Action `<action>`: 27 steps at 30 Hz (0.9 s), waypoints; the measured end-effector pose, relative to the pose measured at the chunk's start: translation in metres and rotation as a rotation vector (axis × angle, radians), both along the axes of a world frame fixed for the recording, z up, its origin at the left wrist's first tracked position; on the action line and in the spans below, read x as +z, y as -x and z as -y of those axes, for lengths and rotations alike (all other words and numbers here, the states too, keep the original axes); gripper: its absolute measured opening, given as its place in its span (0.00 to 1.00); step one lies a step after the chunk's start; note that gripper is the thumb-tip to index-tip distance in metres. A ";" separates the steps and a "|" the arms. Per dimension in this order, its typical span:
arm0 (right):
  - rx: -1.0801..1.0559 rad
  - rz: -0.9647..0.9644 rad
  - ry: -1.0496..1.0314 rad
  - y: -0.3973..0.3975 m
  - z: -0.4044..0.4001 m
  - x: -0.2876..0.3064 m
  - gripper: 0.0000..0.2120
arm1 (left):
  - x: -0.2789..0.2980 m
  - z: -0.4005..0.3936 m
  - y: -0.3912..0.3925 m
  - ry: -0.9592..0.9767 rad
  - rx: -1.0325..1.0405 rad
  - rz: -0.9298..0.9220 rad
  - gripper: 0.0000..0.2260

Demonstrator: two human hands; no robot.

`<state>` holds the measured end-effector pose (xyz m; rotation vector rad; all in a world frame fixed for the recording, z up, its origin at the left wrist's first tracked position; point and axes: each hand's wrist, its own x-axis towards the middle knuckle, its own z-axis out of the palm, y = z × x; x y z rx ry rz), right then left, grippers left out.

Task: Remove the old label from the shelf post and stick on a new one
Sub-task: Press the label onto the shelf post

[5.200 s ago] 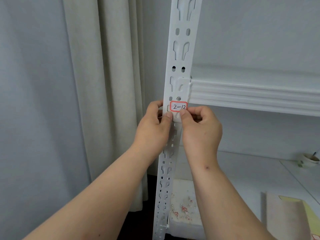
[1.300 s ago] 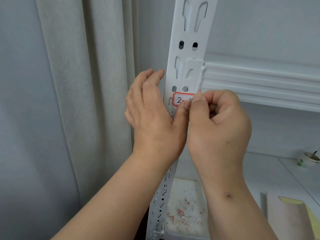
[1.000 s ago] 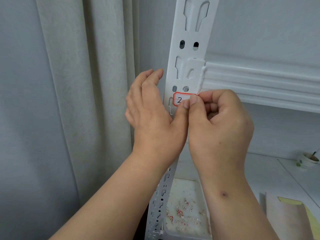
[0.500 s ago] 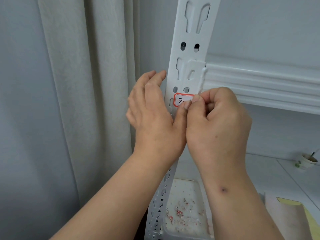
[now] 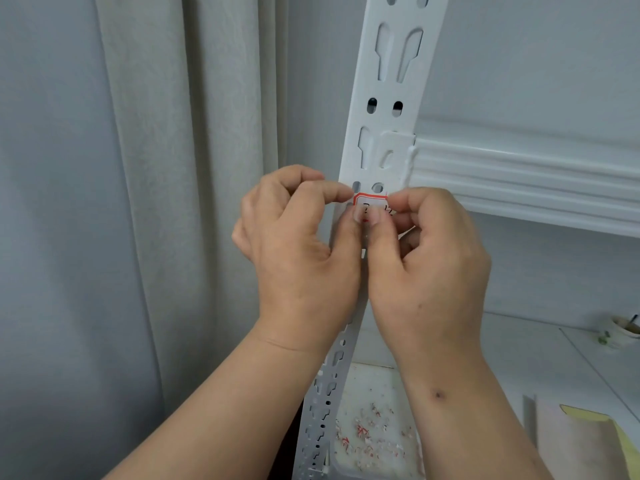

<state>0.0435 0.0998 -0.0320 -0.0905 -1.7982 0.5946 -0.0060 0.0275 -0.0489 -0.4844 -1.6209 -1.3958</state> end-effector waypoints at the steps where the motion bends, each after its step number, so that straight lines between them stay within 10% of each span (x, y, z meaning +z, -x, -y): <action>1: -0.005 -0.014 -0.012 0.001 -0.001 -0.001 0.04 | -0.001 0.000 0.001 -0.007 0.012 -0.020 0.05; 27: -0.055 -0.207 -0.082 0.013 -0.008 -0.018 0.04 | 0.000 -0.003 0.012 0.094 0.047 -0.100 0.02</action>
